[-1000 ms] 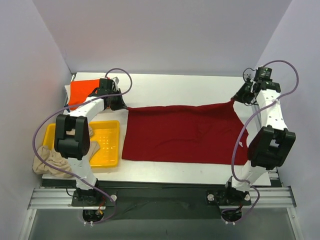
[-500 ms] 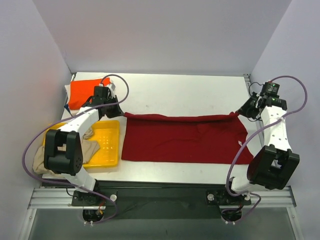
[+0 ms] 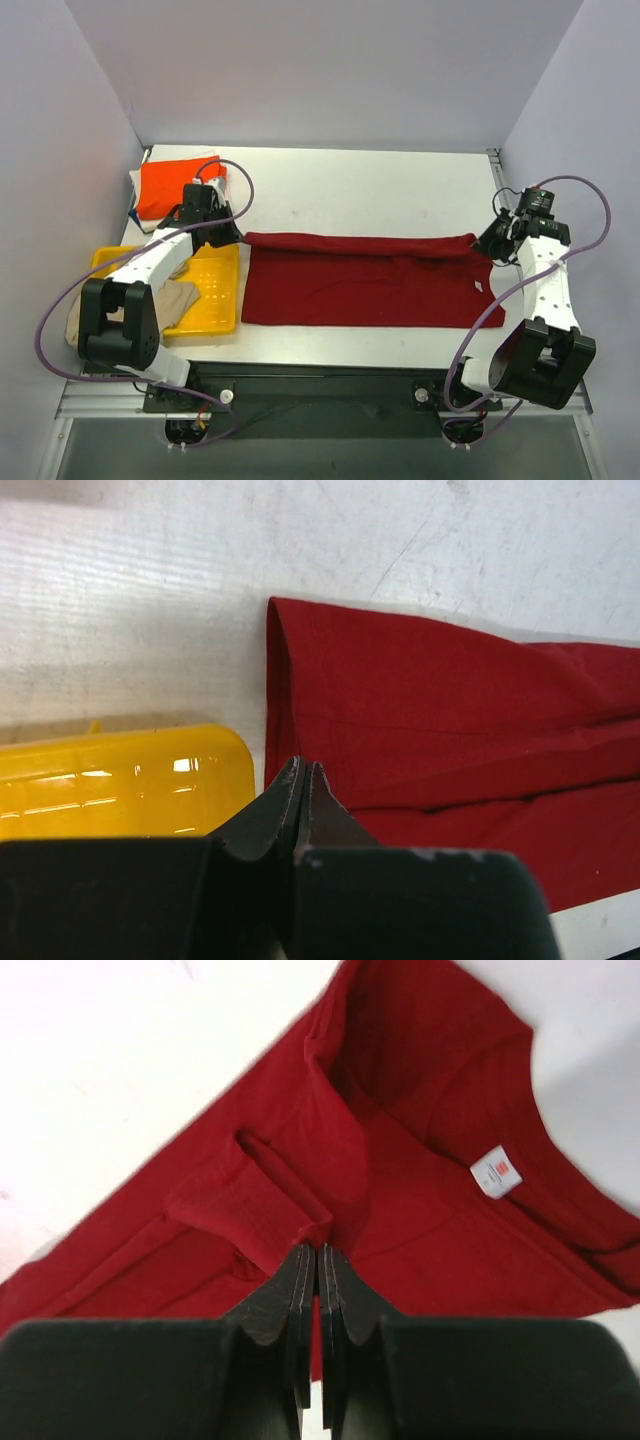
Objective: Fold and stack the t-shirts
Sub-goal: Fold the other side of the tshirt into a rectangle
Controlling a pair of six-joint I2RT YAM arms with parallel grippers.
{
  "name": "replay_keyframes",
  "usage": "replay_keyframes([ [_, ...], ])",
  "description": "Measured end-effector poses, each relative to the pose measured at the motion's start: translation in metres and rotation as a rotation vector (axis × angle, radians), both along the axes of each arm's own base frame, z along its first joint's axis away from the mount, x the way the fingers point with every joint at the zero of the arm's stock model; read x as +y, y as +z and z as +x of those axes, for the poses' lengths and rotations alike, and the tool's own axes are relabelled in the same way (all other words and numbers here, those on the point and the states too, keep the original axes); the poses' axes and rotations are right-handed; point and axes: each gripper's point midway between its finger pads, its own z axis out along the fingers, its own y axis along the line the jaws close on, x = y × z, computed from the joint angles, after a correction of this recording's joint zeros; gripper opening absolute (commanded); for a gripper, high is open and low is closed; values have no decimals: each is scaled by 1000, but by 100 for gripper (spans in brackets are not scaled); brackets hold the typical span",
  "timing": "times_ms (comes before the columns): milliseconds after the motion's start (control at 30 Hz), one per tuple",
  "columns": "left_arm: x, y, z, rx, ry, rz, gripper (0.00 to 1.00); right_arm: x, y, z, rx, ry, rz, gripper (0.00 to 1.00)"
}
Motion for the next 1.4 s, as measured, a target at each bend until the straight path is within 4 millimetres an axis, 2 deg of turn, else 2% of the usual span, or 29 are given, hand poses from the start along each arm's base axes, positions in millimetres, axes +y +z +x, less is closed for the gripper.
replay_keyframes([
  [167,2,-24,-19,69,9,2,0,4,-32,-27,94,-16,7,0],
  [300,4,-37,-34,114,15,-1,0,5,-49,-41,154,-31,8,0],
  [567,5,-34,-49,105,18,-10,0,-5,-55,-49,182,-84,-14,0],
  [767,4,-45,-59,139,24,-19,0,-9,-55,-59,175,-119,-35,0],
  [800,4,-47,-60,144,24,-20,11,-9,-56,-61,176,-121,-37,0],
  [833,4,-47,-61,147,24,-21,17,-9,-58,-63,179,-122,-39,0],
  [867,4,-47,-61,147,24,-21,25,-9,-60,-65,186,-123,-39,5],
  [900,3,-47,-61,148,24,-27,37,-8,-63,-68,195,-123,-36,10],
  [933,2,-47,-61,148,21,-28,42,-7,-67,-71,206,-125,-32,17],
  [967,-1,-46,-61,147,15,-39,44,-6,-70,-74,218,-126,-28,30],
  [1000,-3,-45,-62,145,11,-49,48,-5,-73,-76,227,-130,-24,34],
  [1067,-6,-43,-62,142,6,-58,49,-4,-74,-77,233,-130,-23,42],
  [1233,-9,-40,-61,138,-2,-60,50,-1,-69,-73,221,-116,-28,44],
  [1300,-12,-39,-61,138,-10,-55,50,4,-61,-63,199,-86,-40,42],
  [1400,-21,-38,-58,135,-30,-44,50,19,-50,-39,154,-2,-55,41],
])
